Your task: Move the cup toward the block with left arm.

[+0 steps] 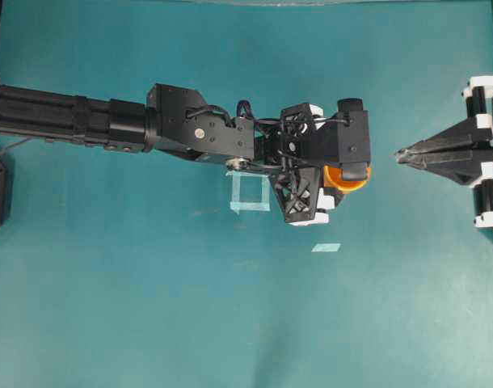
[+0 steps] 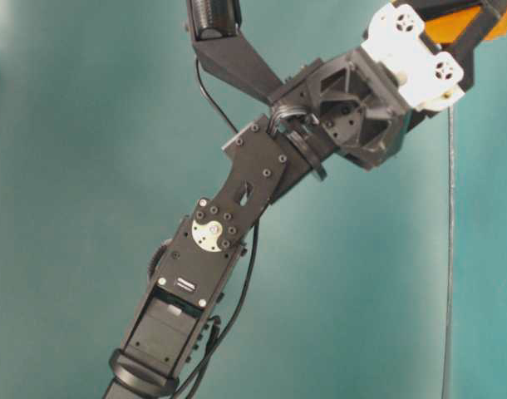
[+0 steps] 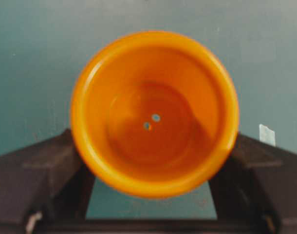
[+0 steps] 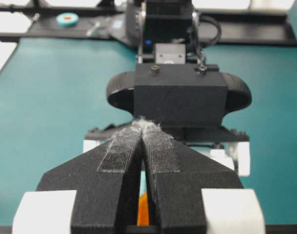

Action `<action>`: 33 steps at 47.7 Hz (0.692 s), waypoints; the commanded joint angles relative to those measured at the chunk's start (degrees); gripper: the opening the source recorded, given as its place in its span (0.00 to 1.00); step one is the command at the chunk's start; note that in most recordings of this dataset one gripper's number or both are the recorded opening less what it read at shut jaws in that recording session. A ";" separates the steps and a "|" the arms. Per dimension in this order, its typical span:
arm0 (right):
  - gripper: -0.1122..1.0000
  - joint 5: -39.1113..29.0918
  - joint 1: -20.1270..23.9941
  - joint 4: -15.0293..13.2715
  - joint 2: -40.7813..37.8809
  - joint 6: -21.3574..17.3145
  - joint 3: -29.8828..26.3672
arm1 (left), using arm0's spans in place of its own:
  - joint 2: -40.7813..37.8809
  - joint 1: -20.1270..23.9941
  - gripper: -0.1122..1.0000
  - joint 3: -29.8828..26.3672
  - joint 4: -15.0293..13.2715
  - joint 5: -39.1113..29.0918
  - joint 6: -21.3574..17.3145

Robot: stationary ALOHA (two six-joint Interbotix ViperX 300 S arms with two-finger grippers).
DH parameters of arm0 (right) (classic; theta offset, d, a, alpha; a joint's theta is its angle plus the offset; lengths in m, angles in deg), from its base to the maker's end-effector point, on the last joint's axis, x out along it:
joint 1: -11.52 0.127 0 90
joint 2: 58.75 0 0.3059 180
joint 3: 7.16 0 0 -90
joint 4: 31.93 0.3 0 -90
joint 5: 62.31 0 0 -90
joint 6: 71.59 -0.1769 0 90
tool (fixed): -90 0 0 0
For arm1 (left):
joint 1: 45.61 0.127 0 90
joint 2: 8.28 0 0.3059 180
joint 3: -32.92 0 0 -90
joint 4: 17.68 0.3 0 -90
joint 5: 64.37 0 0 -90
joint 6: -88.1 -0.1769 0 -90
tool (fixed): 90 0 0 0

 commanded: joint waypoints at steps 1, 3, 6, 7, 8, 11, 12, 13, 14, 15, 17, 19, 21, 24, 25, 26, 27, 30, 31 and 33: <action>0.10 0.26 0.09 -0.09 -0.09 0.00 -1.58 | 1.41 0.00 0.67 -0.62 0.09 0.44 0.00; 0.10 0.26 0.00 -0.09 -0.09 0.00 -1.58 | 1.41 0.00 0.67 -0.53 0.00 0.44 0.09; 0.10 0.26 0.09 -0.09 -0.18 0.09 -1.58 | 1.41 0.00 0.67 -0.53 0.09 0.44 0.09; 0.10 0.18 0.09 -0.09 -0.09 0.09 -1.58 | 1.41 0.00 0.67 -0.53 0.00 0.44 0.00; 0.10 0.18 0.09 -0.09 -0.09 0.00 -1.58 | 1.41 0.00 0.67 -0.53 0.00 0.44 0.09; 0.10 0.00 0.09 -0.09 -0.09 0.09 -1.58 | 1.41 0.00 0.67 -0.44 0.09 0.44 0.09; 0.10 0.00 0.09 -0.09 -0.18 0.09 -1.67 | 1.41 0.00 0.67 -0.44 0.09 0.44 0.09; 0.10 -0.09 0.09 -0.09 -0.09 0.09 -1.58 | 1.49 0.00 0.67 -0.44 0.00 0.44 0.09; 0.10 -0.18 0.00 -0.09 -0.18 0.09 -1.58 | 1.49 0.00 0.67 -0.44 0.00 0.44 0.09; 0.10 -0.35 0.09 -0.09 -0.09 0.09 -1.58 | 1.49 0.00 0.67 -0.35 0.00 0.44 0.09; 0.10 -0.44 0.09 -0.09 -0.18 0.09 -1.67 | 1.49 0.00 0.67 -0.44 0.09 0.44 0.00; 0.10 -0.62 0.09 -0.09 -0.09 0.09 -1.58 | 1.41 0.00 0.67 -0.35 0.00 0.44 0.09; 0.10 -0.62 0.09 -0.09 -0.09 0.09 -1.58 | 1.49 0.00 0.67 -0.44 0.00 0.44 0.09; 0.10 -0.62 0.09 -0.09 -0.18 0.09 -1.67 | 1.49 0.00 0.67 -0.44 0.00 0.44 0.09; 0.10 -0.70 0.09 -0.09 -0.18 0.09 -1.58 | 1.49 0.00 0.67 -0.44 0.00 0.44 0.09; 0.10 -0.70 0.09 -0.09 -0.18 0.09 -1.58 | 1.41 0.00 0.68 -0.35 0.00 0.44 0.09; 0.10 -0.62 0.09 -0.09 -0.18 0.09 -1.58 | 1.49 0.00 0.67 -0.44 0.00 0.44 0.09; 0.10 -0.62 0.09 -0.09 -0.18 0.09 -1.58 | 1.49 0.00 0.67 -0.35 0.00 0.44 0.09; 0.10 -0.62 0.09 -0.09 -0.18 0.09 -1.58 | 1.49 0.00 0.67 -0.35 0.00 0.44 0.09; 0.10 -0.62 0.00 -0.09 -0.18 0.09 -1.58 | 1.49 0.00 0.67 -0.18 0.00 0.44 0.09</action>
